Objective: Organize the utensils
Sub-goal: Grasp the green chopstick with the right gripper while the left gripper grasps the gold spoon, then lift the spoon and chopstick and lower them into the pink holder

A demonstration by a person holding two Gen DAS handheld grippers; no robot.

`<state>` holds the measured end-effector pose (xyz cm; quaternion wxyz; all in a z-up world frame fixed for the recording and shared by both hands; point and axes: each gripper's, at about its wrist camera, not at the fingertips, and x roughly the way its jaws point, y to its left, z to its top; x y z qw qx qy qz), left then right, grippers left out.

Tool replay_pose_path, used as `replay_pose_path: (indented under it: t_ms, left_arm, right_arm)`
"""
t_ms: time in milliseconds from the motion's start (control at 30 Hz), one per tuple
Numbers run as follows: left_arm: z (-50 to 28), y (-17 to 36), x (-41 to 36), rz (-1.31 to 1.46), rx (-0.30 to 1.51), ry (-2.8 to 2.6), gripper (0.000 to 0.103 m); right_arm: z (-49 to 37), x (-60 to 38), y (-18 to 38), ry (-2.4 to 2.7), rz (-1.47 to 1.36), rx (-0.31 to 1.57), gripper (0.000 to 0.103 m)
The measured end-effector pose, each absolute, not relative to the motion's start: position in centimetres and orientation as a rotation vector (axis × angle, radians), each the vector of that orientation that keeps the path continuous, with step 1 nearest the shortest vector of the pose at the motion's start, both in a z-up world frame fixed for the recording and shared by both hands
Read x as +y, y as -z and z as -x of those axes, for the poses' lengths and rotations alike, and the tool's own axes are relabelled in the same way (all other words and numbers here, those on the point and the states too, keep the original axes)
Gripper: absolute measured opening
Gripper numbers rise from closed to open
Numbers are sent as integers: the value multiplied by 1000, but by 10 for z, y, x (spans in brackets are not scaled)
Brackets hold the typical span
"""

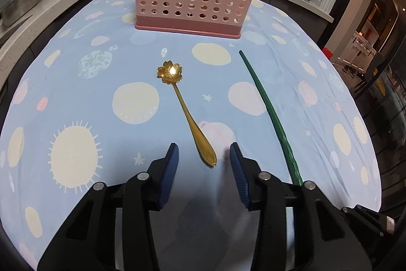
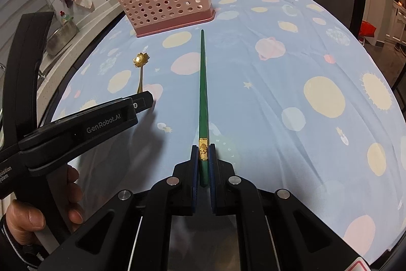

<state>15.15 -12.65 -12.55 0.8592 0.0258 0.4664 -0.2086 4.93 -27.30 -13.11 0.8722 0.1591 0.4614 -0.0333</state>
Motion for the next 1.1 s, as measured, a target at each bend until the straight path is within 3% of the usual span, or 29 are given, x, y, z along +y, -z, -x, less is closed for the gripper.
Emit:
replay_pose_path:
  t_ms: [167,933,1000,1100]
  left_arm:
    - [-151,126,-123,-60,978,435,13]
    - [-133,57,-74,64,884,434,9]
    - [-134,51,-71,63,873,430,3]
    - [-133,47,-68,69,861,428,3]
  right_arm:
    - [-50,-275,132,61,-341,960,7]
    - [-40,-264,99,31,-343,894,7]
    - [-39,-262,95,26,-342,886,7]
    - [-39,-260,89,21,-342,877,7]
